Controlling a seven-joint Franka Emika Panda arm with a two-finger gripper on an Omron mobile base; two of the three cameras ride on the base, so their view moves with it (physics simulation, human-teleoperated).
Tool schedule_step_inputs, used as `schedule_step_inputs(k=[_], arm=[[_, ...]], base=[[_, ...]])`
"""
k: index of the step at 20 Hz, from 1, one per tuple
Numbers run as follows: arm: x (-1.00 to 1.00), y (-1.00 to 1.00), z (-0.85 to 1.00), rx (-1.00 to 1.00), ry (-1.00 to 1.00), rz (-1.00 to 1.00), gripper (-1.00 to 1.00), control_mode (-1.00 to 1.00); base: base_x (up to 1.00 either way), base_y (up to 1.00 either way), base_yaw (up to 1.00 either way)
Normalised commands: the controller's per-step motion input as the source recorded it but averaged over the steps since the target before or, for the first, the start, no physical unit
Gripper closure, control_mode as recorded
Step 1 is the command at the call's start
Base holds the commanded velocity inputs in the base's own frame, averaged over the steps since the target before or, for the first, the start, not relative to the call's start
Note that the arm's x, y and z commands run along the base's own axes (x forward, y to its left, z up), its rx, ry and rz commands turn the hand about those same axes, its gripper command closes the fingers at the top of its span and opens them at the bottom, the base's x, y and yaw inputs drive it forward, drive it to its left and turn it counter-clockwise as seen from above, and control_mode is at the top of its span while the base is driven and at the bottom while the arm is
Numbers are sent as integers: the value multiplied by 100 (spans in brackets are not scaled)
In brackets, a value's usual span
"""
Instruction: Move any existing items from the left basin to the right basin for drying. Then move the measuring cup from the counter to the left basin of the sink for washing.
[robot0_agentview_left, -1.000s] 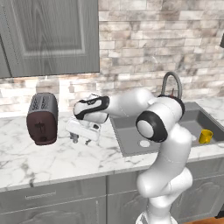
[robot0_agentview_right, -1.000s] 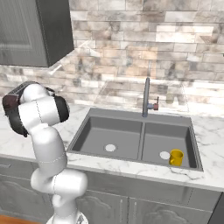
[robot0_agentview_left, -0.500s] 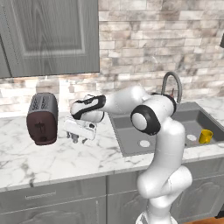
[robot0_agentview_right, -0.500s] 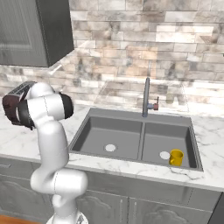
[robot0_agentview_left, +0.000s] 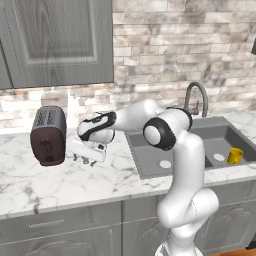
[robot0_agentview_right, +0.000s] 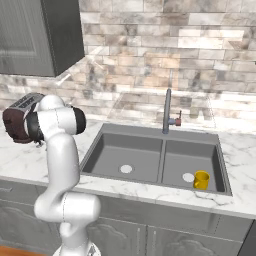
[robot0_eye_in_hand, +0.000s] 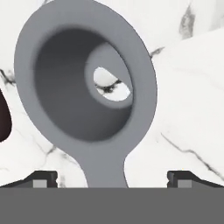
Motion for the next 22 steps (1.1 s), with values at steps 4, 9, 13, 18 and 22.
schedule_step_inputs(k=[4, 9, 13, 18, 22], arm=[[5, 4, -15, 0, 0, 0, -100, -100], [0, 2, -2, 0, 2, 0, 100, -100], [-1, 0, 0, 0, 0, 0, 100, -100], [-14, -3, 4, 0, 0, 0, 100, -100], [-17, -33, 13, 0, 0, 0, 100, -100]], base=[[0, 0, 0], [0, 0, 0], [0, 0, 0], [0, 0, 0], [0, 0, 0]])
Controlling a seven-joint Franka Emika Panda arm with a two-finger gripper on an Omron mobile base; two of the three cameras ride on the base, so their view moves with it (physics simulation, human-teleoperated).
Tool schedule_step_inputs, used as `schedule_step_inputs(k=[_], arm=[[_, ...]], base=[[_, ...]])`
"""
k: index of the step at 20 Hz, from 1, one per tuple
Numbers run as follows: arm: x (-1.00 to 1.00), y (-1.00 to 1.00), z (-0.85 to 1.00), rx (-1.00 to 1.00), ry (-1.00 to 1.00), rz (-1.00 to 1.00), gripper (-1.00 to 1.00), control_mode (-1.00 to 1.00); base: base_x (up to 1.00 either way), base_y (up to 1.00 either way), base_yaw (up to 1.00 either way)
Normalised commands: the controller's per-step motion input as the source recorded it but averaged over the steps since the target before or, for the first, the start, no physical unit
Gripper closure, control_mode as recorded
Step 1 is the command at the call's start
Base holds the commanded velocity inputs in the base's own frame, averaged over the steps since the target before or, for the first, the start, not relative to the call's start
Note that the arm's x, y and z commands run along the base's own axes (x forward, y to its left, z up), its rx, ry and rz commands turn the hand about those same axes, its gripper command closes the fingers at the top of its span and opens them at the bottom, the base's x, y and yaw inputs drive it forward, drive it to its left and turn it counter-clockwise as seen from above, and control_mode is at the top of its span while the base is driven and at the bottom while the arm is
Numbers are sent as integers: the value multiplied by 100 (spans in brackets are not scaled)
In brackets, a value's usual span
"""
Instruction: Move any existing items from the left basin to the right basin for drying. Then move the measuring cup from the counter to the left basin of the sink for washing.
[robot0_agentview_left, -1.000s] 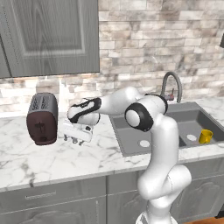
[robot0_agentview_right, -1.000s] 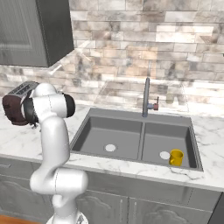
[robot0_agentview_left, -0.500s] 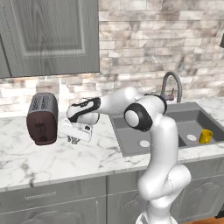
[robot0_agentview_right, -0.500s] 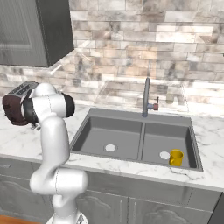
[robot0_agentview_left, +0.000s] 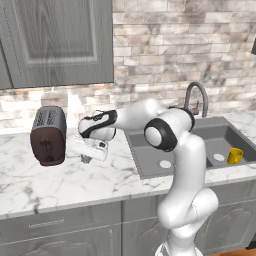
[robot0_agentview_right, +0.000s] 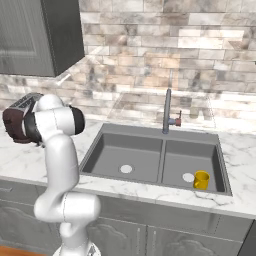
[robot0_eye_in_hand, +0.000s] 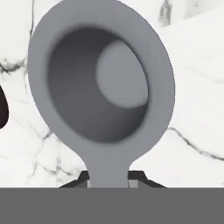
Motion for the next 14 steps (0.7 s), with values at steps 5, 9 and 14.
schedule_step_inputs(k=[5, 9, 14], arm=[[-20, -69, 19, -1, 0, -5, 100, -100], [-23, -81, 18, -5, 0, -2, 100, -100], [-29, -97, 23, -7, 0, 0, 100, -100]], base=[[0, 0, 0], [0, 0, 0], [0, 0, 0]])
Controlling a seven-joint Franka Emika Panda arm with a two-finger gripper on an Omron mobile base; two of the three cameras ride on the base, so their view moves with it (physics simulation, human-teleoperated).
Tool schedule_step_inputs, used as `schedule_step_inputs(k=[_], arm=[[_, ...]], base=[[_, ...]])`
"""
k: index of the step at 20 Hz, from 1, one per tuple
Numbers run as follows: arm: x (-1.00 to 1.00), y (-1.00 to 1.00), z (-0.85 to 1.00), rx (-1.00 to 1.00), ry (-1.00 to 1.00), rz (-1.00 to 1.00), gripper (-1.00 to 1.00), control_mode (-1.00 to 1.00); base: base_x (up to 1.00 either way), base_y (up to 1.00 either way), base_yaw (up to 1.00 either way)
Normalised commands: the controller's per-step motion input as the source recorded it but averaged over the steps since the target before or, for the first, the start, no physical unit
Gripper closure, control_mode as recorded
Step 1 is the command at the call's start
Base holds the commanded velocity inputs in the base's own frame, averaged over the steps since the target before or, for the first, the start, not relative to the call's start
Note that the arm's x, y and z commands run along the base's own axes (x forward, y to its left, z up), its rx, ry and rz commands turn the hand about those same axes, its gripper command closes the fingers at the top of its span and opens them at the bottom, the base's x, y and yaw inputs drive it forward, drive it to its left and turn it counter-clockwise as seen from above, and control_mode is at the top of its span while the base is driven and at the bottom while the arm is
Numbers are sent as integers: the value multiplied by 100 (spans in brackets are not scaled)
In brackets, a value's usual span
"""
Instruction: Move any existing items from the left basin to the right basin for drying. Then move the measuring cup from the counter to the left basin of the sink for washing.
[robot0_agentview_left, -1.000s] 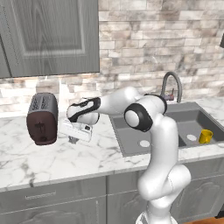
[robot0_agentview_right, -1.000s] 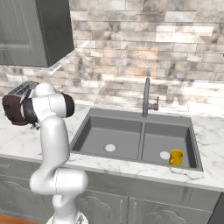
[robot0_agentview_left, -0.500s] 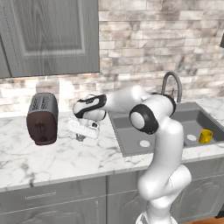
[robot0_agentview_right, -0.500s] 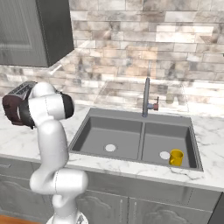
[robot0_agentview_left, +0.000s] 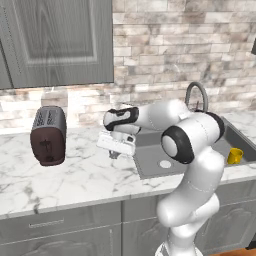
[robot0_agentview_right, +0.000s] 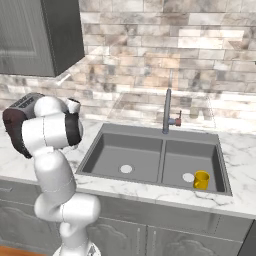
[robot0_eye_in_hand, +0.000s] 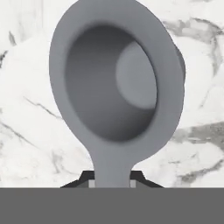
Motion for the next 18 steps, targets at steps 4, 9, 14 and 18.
schedule_step_inputs(k=[4, 9, 14, 18], arm=[[-24, -100, 17, -8, 0, 0, 100, -100], [-4, -100, 23, -8, 0, -1, 100, -100], [5, -100, 14, -4, 0, -3, 100, -100], [21, -97, -2, -1, 6, 0, 100, -100]], base=[[0, 0, 0], [0, 0, 0], [0, 0, 0], [0, 0, 0]])
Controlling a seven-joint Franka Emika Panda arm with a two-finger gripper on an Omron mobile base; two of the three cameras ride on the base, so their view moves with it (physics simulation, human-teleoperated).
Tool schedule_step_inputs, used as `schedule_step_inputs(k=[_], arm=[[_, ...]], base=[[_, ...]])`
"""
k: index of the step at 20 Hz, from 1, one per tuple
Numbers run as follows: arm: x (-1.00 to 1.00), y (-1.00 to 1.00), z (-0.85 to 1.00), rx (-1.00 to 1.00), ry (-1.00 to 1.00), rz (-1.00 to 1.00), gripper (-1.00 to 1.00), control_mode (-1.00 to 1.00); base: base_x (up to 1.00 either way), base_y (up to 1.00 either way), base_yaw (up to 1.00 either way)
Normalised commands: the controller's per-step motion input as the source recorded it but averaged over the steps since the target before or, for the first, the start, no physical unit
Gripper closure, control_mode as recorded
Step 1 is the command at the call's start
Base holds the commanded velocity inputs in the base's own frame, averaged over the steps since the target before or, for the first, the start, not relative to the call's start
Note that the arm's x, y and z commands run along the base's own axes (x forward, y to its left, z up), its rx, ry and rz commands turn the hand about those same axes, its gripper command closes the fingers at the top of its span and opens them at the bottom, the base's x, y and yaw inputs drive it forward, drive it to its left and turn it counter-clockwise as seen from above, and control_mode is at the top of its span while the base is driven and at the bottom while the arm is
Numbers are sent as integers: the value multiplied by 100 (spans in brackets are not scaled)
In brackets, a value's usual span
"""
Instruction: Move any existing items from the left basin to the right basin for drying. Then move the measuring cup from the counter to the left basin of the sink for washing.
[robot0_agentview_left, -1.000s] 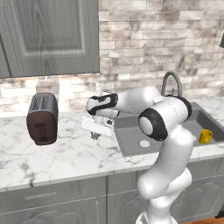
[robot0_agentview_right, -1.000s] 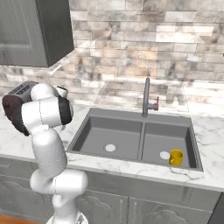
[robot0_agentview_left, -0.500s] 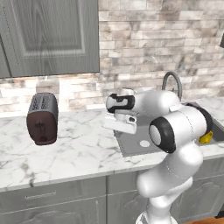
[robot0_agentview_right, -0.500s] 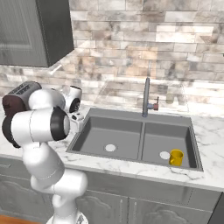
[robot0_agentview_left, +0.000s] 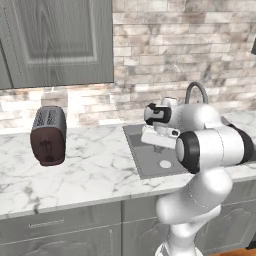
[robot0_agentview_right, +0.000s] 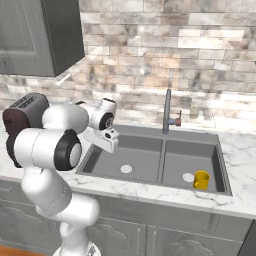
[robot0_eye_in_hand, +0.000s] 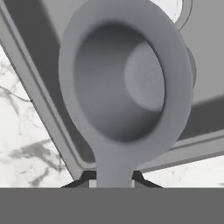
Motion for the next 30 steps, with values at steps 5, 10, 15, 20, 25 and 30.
schedule_step_inputs(k=[5, 10, 15, 20, 25, 30], arm=[[43, -69, -46, -2, 18, 0, 100, -100], [55, -40, -74, -5, 20, 0, 100, -100], [30, -16, -65, -7, 5, 0, 100, -100], [30, -10, -44, -5, 0, 0, 100, -100], [23, -2, -55, -3, 0, 0, 100, -100], [17, -5, -40, -1, 0, 0, 100, -100]], base=[[0, 0, 0], [0, 0, 0], [0, 0, 0], [0, 0, 0], [0, 0, 0], [0, 0, 0]])
